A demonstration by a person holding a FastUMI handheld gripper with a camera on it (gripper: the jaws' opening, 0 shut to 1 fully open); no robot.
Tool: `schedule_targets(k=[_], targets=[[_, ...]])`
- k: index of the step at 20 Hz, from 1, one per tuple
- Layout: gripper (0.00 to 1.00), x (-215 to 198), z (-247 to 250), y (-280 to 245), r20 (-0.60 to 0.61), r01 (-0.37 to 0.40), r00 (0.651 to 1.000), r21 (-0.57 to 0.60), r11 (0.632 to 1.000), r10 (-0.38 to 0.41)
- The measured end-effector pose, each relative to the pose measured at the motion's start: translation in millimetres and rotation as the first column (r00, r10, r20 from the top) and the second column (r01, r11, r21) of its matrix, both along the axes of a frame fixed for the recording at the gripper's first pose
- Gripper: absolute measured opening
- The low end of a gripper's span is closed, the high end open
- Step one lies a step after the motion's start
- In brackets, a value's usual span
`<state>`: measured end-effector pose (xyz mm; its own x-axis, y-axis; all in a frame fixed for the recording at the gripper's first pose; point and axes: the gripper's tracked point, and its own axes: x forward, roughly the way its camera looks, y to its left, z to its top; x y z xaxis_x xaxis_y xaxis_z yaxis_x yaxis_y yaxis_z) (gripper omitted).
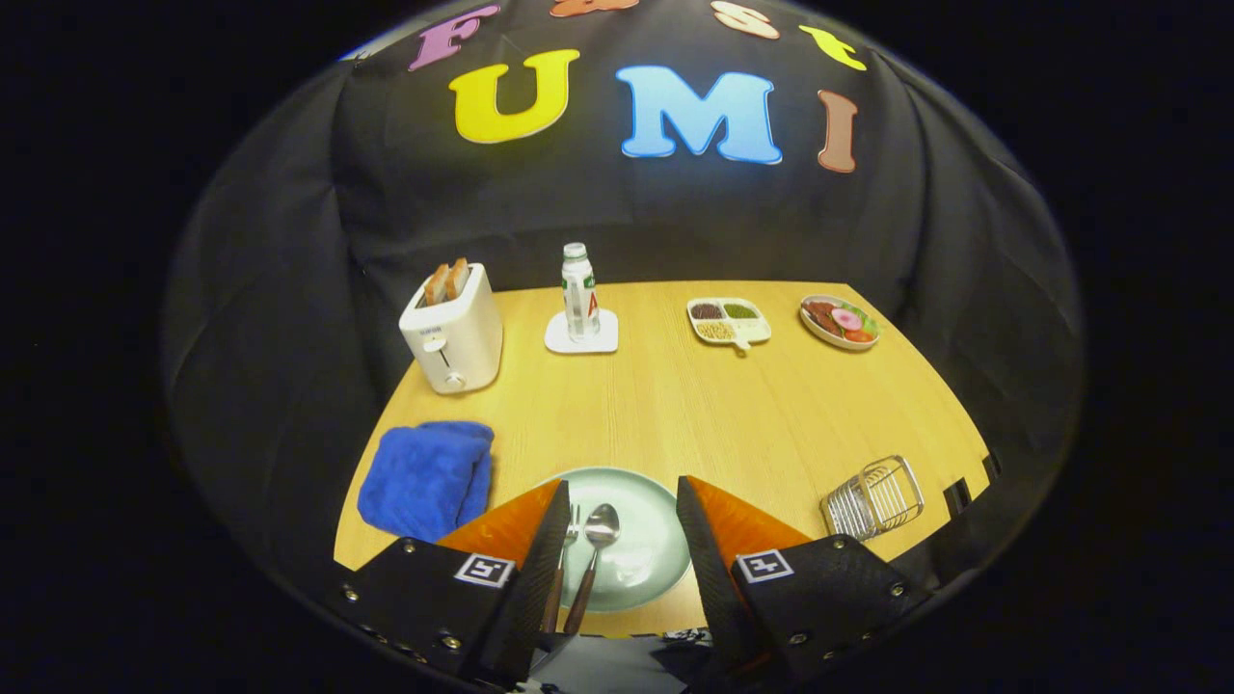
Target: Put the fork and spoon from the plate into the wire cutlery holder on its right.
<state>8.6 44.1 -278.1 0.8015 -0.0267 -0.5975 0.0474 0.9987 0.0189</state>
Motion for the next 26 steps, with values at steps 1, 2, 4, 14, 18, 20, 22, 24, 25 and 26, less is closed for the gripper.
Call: schedule_targets(k=[1,2,4,14,18,20,22,24,25,26], targets=[[0.69,0.3,-12.1,2.2,-0.031,0.002,1.000,-0.018,1.000,-0.002],[0.69,1.1,-22.5,5.0,-0.056,-0.003,0.998,-0.030,1.000,0.001],[0.69,-3.0,-43.8,11.1,-0.106,-0.017,0.994,-0.053,0.998,0.011],[0.69,-20.8,-129.5,34.7,-0.336,-0.042,0.942,-0.073,0.996,0.015],[0.69,-21.3,-149.0,35.7,-0.384,-0.036,0.923,-0.086,0.996,0.000],[0.69,-20.6,-157.6,33.3,-0.398,-0.040,0.917,-0.101,0.994,-0.004],[0.69,-19.2,-165.0,34.9,-0.418,-0.046,0.908,-0.105,0.993,-0.002],[0.68,-20.4,-171.0,30.8,-0.439,-0.048,0.899,-0.122,0.991,-0.010],[0.68,-21.1,-175.1,29.5,-0.448,-0.047,0.894,-0.132,0.990,-0.017],[0.66,-23.1,-179.9,29.1,-0.461,-0.049,0.887,-0.131,0.990,-0.017]])
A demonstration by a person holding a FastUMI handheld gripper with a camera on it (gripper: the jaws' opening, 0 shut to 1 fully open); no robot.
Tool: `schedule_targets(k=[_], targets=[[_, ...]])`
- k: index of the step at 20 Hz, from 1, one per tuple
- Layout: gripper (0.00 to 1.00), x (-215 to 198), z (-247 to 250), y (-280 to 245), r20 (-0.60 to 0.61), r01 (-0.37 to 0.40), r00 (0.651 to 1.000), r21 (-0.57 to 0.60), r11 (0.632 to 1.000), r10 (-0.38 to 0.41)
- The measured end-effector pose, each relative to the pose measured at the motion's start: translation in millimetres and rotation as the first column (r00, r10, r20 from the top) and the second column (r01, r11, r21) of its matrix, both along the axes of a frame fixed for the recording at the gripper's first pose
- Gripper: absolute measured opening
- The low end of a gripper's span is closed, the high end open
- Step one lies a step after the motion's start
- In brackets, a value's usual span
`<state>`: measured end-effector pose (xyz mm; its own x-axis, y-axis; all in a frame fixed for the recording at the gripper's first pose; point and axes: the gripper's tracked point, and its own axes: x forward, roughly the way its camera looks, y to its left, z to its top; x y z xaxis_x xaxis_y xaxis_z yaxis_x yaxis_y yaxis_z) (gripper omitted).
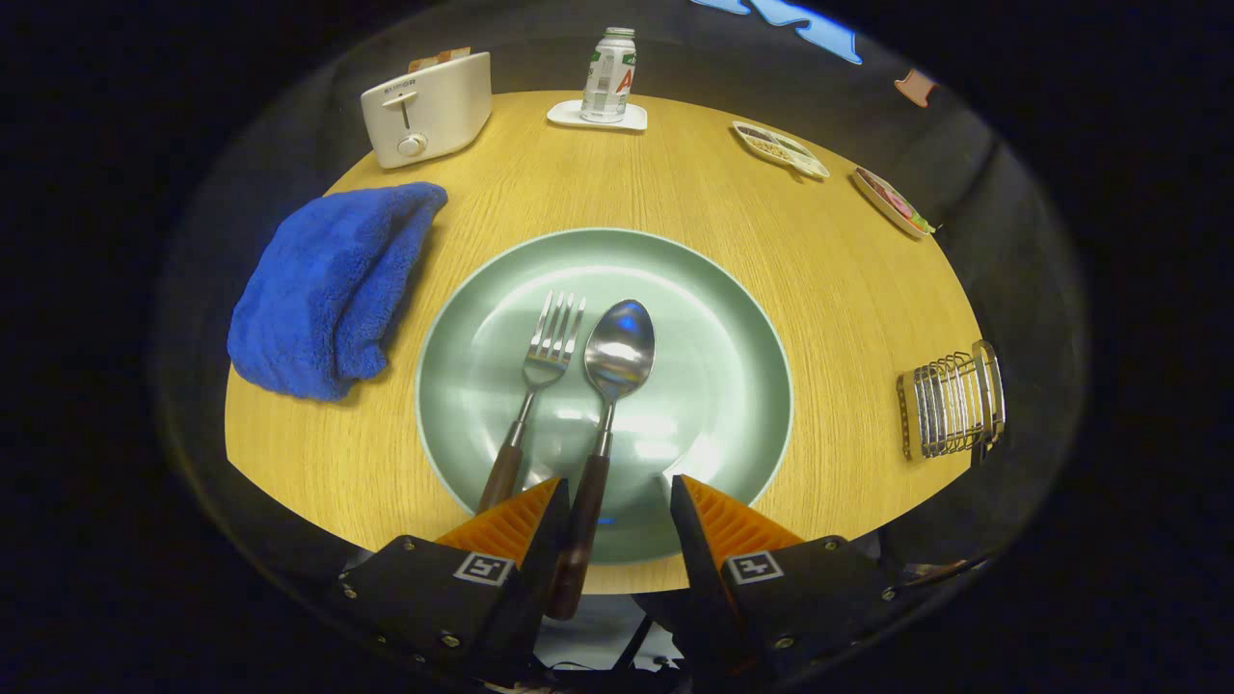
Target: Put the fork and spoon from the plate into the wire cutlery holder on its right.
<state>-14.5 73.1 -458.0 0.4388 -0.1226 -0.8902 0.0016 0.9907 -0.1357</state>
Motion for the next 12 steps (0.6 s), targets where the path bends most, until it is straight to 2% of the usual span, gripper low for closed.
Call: schedule_targets(k=[1,2,3,6,7,12], targets=[[0.51,0.9,3.4,4.7,0.005,-0.002,1.000,0.019,1.000,0.002],[0.40,2.3,1.4,3.8,0.006,-0.010,1.000,0.011,1.000,0.010],[0.12,3.0,3.4,1.3,0.010,-0.018,1.000,0.001,1.000,0.018],[0.12,8.3,3.3,4.0,0.032,-0.035,0.999,0.021,0.999,0.034],[0.04,5.1,2.9,4.5,0.028,-0.032,0.999,0.030,0.999,0.031],[0.03,5.5,10.3,0.4,0.045,-0.010,0.999,0.028,1.000,0.009]])
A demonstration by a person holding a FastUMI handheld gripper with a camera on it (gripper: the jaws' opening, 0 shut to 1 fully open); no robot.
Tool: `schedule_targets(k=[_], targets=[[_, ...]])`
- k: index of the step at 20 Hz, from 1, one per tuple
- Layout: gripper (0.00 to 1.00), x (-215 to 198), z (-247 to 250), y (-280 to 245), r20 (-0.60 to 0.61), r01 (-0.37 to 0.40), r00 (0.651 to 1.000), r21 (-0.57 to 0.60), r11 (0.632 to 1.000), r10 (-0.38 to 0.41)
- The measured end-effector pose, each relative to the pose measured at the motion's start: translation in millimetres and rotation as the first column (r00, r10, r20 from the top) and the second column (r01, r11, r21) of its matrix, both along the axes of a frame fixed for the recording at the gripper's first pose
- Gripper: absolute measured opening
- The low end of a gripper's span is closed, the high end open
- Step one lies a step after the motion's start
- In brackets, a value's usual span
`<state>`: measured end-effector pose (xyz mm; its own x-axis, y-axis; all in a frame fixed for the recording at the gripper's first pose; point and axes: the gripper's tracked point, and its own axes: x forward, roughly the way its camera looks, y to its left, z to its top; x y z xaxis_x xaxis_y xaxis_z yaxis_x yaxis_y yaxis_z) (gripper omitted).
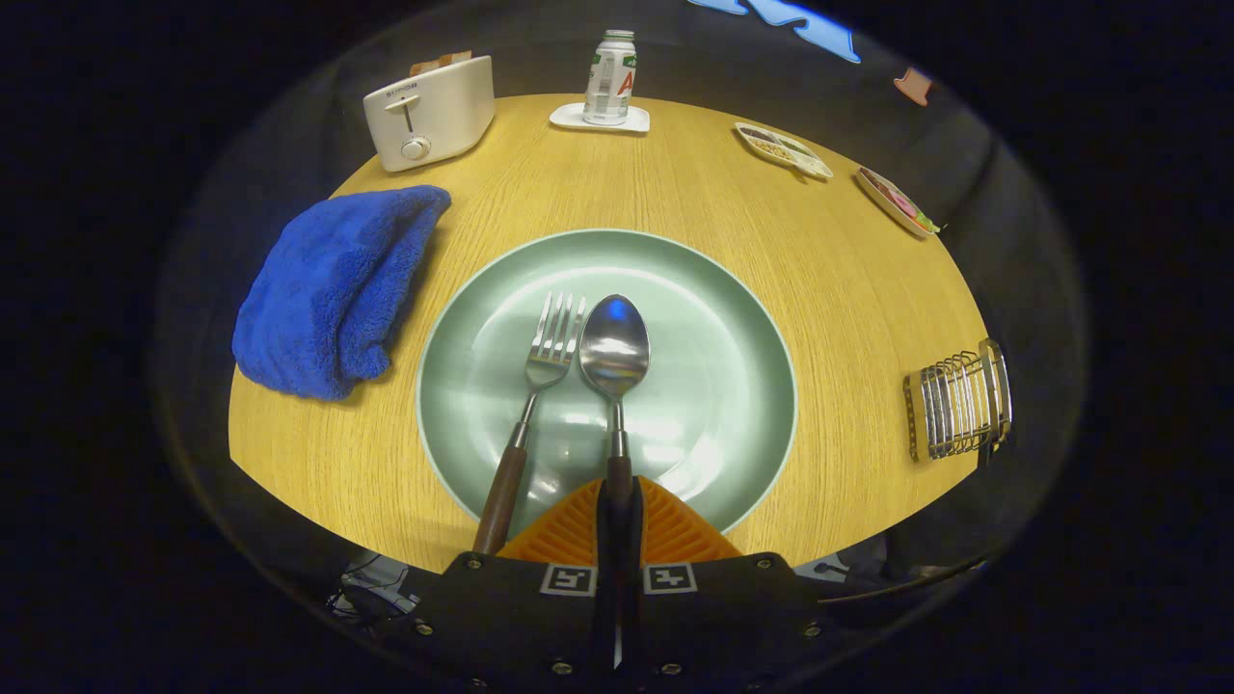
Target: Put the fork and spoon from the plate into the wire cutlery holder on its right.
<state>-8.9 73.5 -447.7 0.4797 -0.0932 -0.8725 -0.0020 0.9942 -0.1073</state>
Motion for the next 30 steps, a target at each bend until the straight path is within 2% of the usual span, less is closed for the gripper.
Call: schedule_targets(k=[4,10,17,23,30], targets=[[0.03,4.9,14.9,-6.9,0.032,0.025,0.999,-0.003,1.000,-0.025],[0.03,11.0,48.1,-31.5,0.103,0.103,0.989,0.002,0.995,-0.102],[0.03,10.8,87.2,-86.6,0.171,0.266,0.949,0.012,0.964,-0.264],[0.04,-0.7,110.5,-144.5,0.201,0.431,0.880,0.039,0.901,-0.430],[0.04,-21.5,106.0,-200.3,0.153,0.599,0.783,0.078,0.797,-0.603]])
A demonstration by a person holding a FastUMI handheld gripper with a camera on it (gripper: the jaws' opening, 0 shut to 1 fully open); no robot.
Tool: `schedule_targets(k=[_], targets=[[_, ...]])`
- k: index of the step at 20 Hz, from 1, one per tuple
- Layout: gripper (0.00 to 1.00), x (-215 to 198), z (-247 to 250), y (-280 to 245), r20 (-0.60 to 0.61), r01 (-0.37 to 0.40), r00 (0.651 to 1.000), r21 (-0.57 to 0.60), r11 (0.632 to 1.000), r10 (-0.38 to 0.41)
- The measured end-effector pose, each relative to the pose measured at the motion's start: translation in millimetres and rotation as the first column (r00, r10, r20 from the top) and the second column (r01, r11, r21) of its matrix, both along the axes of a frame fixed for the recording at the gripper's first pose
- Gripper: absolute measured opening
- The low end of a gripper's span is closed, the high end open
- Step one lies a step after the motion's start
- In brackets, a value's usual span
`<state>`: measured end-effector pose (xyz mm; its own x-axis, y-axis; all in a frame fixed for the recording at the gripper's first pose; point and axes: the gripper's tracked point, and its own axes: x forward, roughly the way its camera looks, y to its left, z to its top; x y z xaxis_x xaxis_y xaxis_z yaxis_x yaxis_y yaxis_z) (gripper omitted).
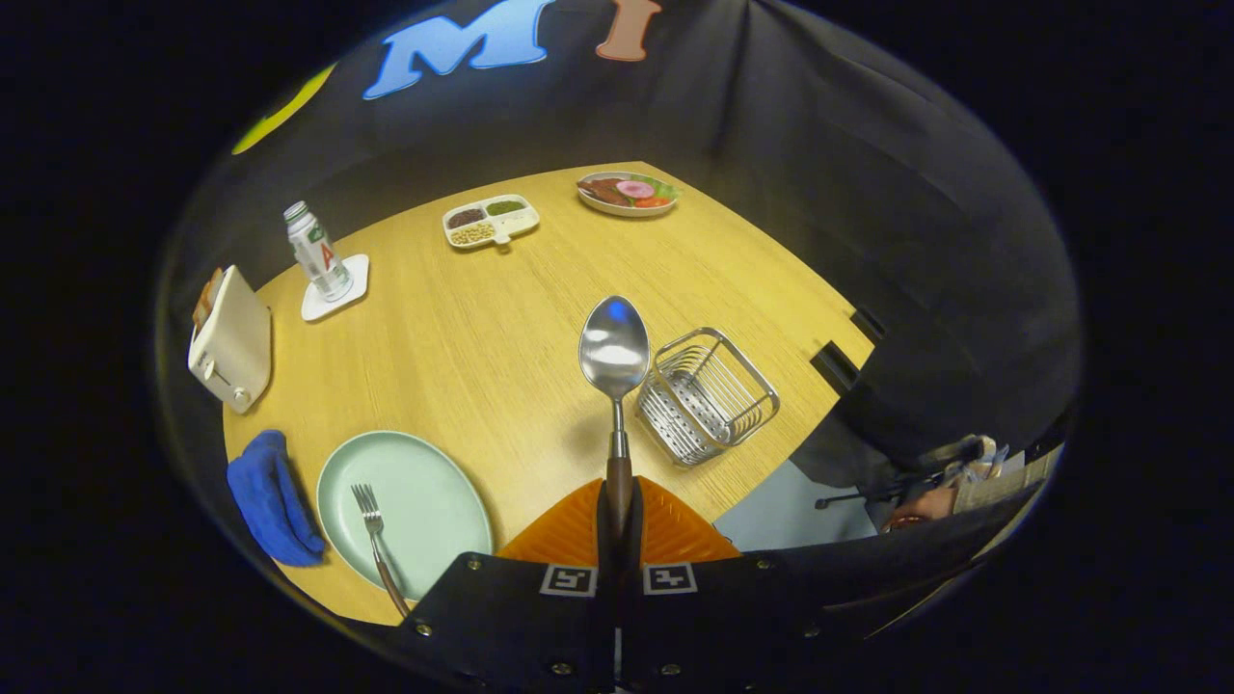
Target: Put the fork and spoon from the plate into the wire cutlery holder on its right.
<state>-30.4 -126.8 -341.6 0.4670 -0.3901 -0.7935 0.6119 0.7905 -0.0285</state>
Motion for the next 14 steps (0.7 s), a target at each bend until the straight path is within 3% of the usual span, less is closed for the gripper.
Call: schedule_targets(k=[7,14], targets=[[0.03,-17.3,-22.3,-31.0,-0.075,0.116,0.991,0.069,0.991,-0.110],[0.07,-17.6,-30.1,-41.2,-0.130,0.137,0.984,0.133,0.982,-0.120]])
